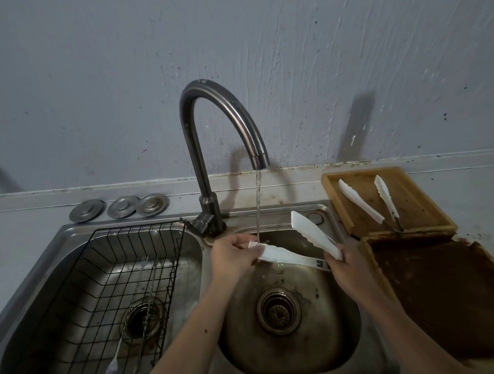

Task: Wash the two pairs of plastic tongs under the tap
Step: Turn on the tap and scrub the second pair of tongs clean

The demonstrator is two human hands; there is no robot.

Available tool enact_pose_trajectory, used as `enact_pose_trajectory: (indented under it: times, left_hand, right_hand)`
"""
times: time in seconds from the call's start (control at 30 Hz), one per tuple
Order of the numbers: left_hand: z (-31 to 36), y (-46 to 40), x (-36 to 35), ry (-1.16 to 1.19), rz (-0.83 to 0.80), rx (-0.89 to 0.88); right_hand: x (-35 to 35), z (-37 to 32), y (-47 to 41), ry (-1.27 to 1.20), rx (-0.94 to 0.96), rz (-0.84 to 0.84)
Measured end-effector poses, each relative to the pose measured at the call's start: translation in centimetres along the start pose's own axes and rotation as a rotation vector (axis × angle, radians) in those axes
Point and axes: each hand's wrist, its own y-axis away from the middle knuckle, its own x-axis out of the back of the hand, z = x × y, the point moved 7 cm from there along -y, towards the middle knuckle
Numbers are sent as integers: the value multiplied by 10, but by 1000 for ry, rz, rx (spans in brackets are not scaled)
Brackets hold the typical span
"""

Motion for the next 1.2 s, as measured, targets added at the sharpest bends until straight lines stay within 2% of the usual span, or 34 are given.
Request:
enact_pose_trajectory:
  times: [0.3,0.47,0.6,0.7,0.8,0.87,0.97,1.07,1.13,1.2]
  left_hand:
    - [1,6,-14,-489,-217,-12]
    - [19,2,-18,-562,-185,-115]
    - [32,-2,-17,-372,-137,-79]
    - [35,-4,-15,-397,-104,-105]
    - [33,-4,-15,-240,-139,-76]
    - [41,0,-12,-135,-153,-124]
    - [49,9,-22,231,-352,-154]
    - [43,17,-32,620,-600,-60]
    - [38,16,-34,642,-636,-73]
    - [32,13,-34,520,-579,-129]
  right_hand:
    - [8,0,-9,-32,40,67]
    - [6,1,-9,-26,64,55]
    - [-8,-3,-6,-16,72,-53]
    - [-16,-13,0,-66,94,-114]
    - [-26,-19,7,-107,72,-264]
    - [-32,-25,12,-93,84,-373]
    - [-43,-25,20,-195,-52,-454]
    - [-58,-23,17,-204,-138,-443]
    - [-69,-21,15,-198,-182,-431]
    - [-78,-17,14,-198,-234,-406]
